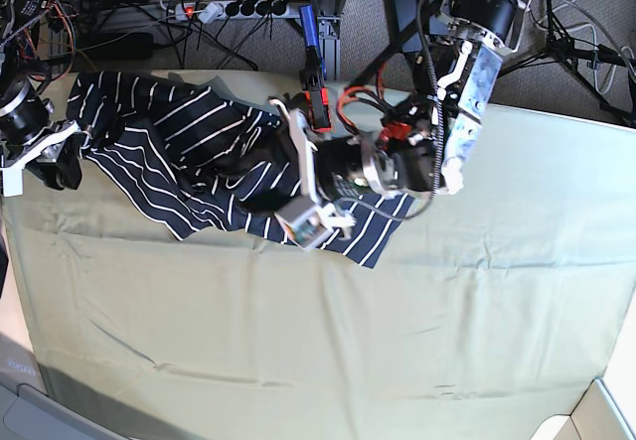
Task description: Fold the T-shirt properly
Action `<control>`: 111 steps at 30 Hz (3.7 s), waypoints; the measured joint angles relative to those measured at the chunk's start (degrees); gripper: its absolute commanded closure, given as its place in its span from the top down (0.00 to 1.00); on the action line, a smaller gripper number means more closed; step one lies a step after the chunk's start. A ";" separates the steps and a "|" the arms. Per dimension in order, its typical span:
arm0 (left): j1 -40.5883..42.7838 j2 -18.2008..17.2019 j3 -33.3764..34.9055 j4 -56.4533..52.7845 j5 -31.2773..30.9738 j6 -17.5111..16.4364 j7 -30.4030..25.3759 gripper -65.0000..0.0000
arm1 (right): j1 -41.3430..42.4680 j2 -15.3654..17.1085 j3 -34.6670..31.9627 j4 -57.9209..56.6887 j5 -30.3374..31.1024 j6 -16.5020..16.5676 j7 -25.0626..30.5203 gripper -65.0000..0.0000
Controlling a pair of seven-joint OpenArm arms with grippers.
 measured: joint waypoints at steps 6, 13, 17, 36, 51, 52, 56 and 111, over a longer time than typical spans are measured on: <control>-0.02 -2.56 -10.45 0.00 -0.02 0.04 0.13 0.51 | 1.25 0.81 6.62 -0.96 -0.90 -1.60 0.15 0.47; 0.20 -6.69 -13.14 0.00 -0.52 0.04 0.00 0.51 | 0.76 2.69 8.70 -11.19 -1.46 -3.80 -2.36 0.62; 0.79 -7.10 -13.16 0.00 -0.50 0.04 0.11 0.51 | 0.76 2.56 8.70 -16.90 1.29 -3.93 -3.63 0.62; 1.27 -7.10 -13.11 -0.04 -0.52 0.04 0.09 0.51 | 0.76 -1.03 5.49 -18.51 6.73 -3.45 -8.44 0.62; 1.44 -7.10 -13.11 -1.77 -0.52 0.04 0.09 0.51 | 0.79 -3.39 5.16 -18.51 7.43 -3.43 -7.58 0.62; 1.44 -7.08 -13.11 -1.77 -0.52 0.04 0.09 0.51 | 1.01 -3.85 5.16 -18.51 7.56 -3.43 -7.56 0.62; 1.51 -7.10 -13.11 -1.77 -0.50 0.04 0.09 0.51 | 1.09 -5.27 3.74 -18.36 7.61 -3.30 -6.51 0.62; 2.99 -12.68 -24.30 -1.77 -4.55 0.02 0.59 0.51 | 2.82 -7.45 0.00 -18.47 9.70 -3.04 -2.43 0.00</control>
